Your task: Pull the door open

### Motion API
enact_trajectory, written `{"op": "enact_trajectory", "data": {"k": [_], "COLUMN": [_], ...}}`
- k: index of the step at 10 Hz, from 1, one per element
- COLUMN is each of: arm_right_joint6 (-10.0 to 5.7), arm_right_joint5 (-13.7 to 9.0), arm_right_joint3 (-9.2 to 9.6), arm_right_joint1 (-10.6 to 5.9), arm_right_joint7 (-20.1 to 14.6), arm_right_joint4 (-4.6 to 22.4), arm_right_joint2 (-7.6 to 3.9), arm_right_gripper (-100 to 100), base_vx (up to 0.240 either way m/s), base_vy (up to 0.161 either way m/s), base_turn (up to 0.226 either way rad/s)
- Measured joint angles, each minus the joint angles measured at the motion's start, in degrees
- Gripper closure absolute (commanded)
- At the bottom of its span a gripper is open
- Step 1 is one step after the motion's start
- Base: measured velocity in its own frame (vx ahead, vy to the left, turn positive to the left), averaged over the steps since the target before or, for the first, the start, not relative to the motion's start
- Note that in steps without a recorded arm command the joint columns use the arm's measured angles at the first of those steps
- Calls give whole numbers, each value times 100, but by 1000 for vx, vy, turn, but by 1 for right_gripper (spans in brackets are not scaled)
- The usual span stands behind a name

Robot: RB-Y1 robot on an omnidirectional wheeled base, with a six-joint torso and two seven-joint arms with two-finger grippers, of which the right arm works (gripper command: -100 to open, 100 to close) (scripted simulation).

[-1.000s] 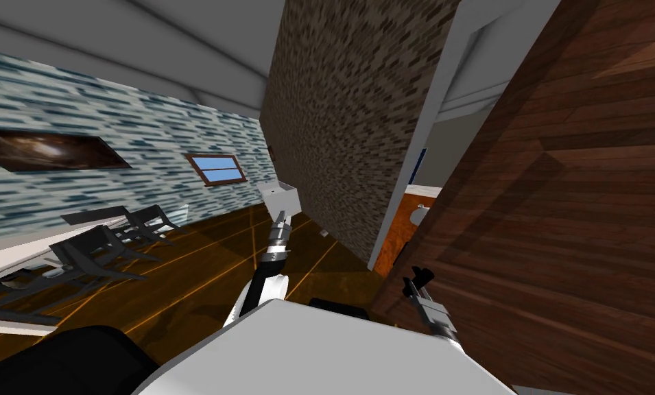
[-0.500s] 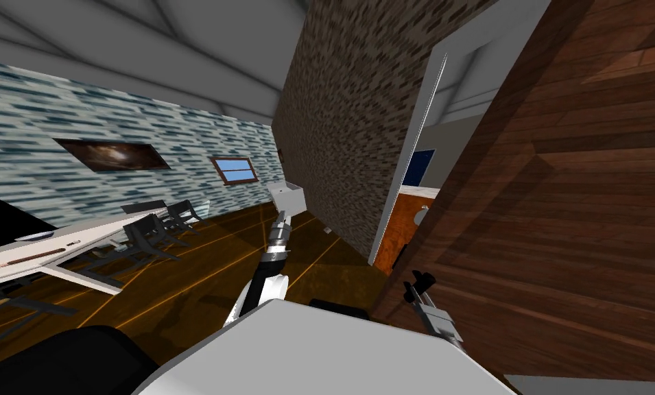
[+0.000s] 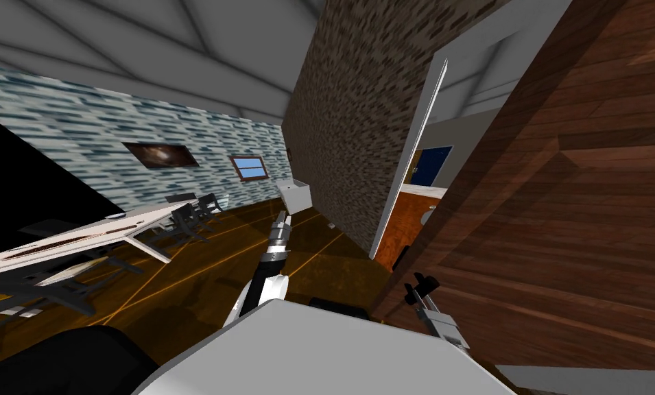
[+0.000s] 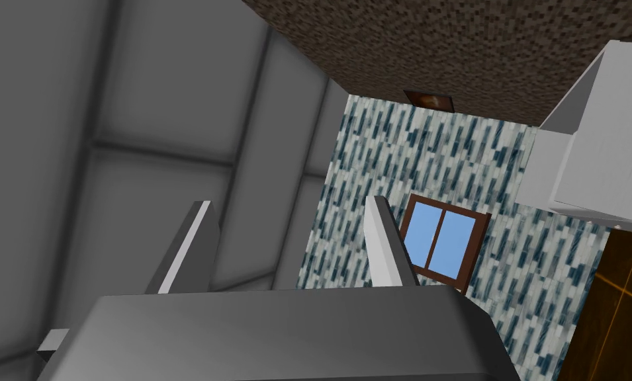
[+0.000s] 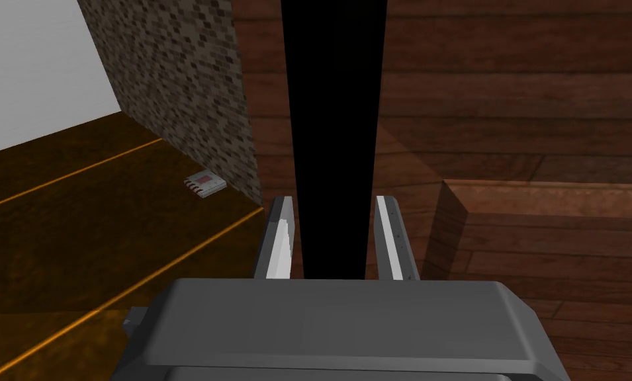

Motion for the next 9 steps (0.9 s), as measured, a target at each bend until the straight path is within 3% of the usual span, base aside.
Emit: {"op": "enact_trajectory", "data": {"k": [2,9], "arm_right_joint6": [-120,-355], "arm_right_joint5": [44,140], "arm_right_joint3": [124,324], "arm_right_joint1": [25,-35], "arm_right_joint7": [-117,-357], "arm_right_joint4": [71,315], "arm_right_joint2": [-79,-171], "arm_right_gripper": [100,100], "base_vx": [-170,-191], "base_vy": [-42,-45], "base_turn": [76,134]}}
